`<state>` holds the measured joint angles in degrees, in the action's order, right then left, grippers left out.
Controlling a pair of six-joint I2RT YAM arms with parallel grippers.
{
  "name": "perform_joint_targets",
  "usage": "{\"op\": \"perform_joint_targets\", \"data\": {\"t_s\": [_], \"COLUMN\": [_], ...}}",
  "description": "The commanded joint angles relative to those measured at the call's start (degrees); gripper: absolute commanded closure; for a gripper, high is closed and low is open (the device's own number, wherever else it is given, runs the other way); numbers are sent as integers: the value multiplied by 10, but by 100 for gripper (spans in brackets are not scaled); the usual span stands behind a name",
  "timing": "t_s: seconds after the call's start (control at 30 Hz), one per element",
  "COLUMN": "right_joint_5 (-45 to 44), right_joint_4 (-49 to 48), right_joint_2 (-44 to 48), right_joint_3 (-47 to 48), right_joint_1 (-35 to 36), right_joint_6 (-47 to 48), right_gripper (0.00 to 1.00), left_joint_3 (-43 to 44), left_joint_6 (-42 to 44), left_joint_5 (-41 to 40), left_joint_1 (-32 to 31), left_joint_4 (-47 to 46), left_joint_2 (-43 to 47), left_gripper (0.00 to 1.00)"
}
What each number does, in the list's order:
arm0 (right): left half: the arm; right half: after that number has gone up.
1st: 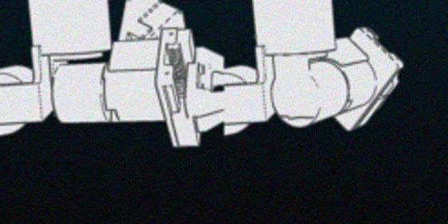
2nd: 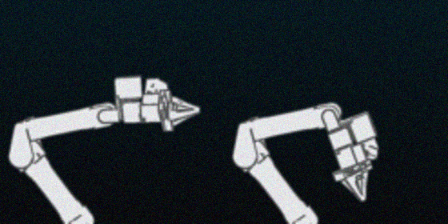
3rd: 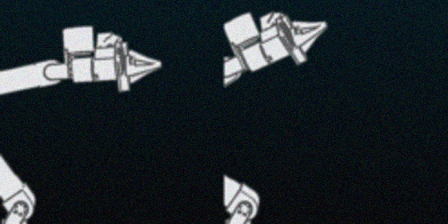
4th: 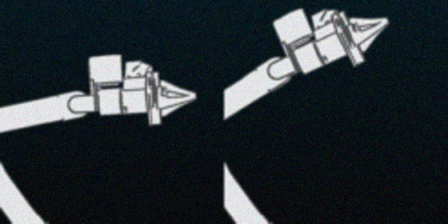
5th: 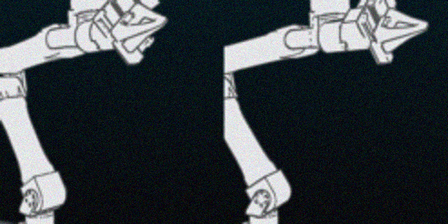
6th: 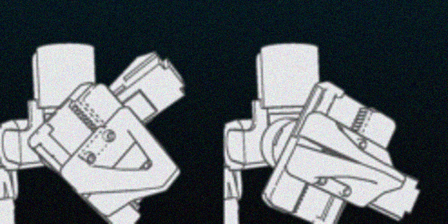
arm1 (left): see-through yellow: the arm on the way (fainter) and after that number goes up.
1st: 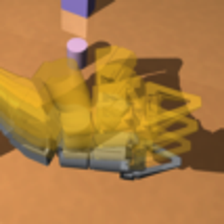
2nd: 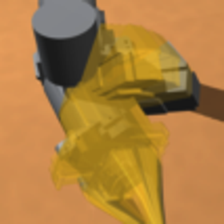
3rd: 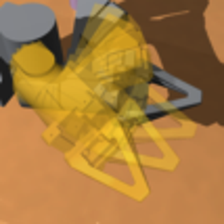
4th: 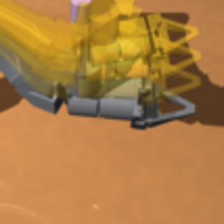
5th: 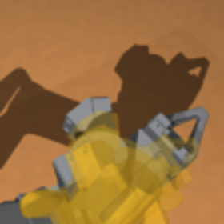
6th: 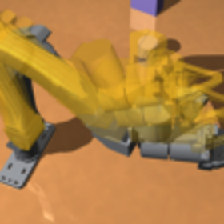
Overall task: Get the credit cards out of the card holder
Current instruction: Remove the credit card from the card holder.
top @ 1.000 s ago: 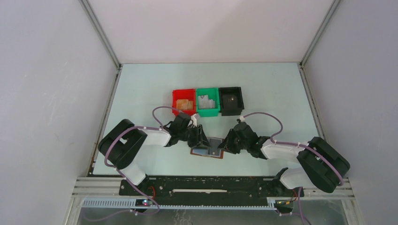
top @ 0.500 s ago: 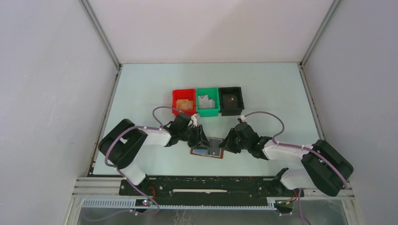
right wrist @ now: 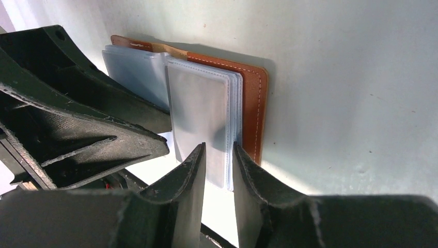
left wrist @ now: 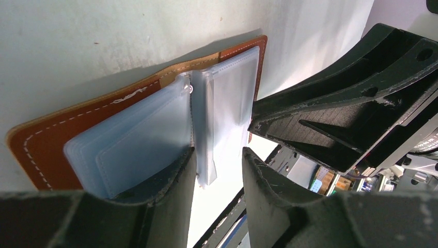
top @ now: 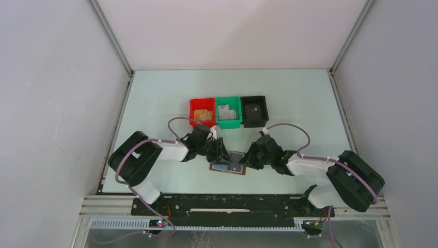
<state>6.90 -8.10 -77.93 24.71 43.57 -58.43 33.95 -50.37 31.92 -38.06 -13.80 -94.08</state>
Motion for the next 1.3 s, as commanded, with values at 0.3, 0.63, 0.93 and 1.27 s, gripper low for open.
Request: {"op": "perform_joint_targets", "data": {"t_s": [0.3, 0.63, 0.93, 1.27], "right_joint_5": [29, 35, 30, 42], "right_joint_4": [-60, -62, -56, -59], "right_joint_2": [10, 16, 21, 1], "right_joint_3": [18, 20, 22, 61], "right_joint_1": [6, 8, 9, 16], "right_joint_6": [5, 10, 15, 30], "right_gripper": [66, 67, 68, 68], "left_joint_3": [11, 14, 74, 117], "left_joint_6": [28, 30, 81, 125], "left_joint_5": [-14, -13, -46, -64], "left_joint_1": [0, 0, 1, 31], "left_joint_4": [37, 40, 181, 300], "left_joint_2": [-2, 1, 86, 177], "left_gripper": [56, 56, 41, 37]}}
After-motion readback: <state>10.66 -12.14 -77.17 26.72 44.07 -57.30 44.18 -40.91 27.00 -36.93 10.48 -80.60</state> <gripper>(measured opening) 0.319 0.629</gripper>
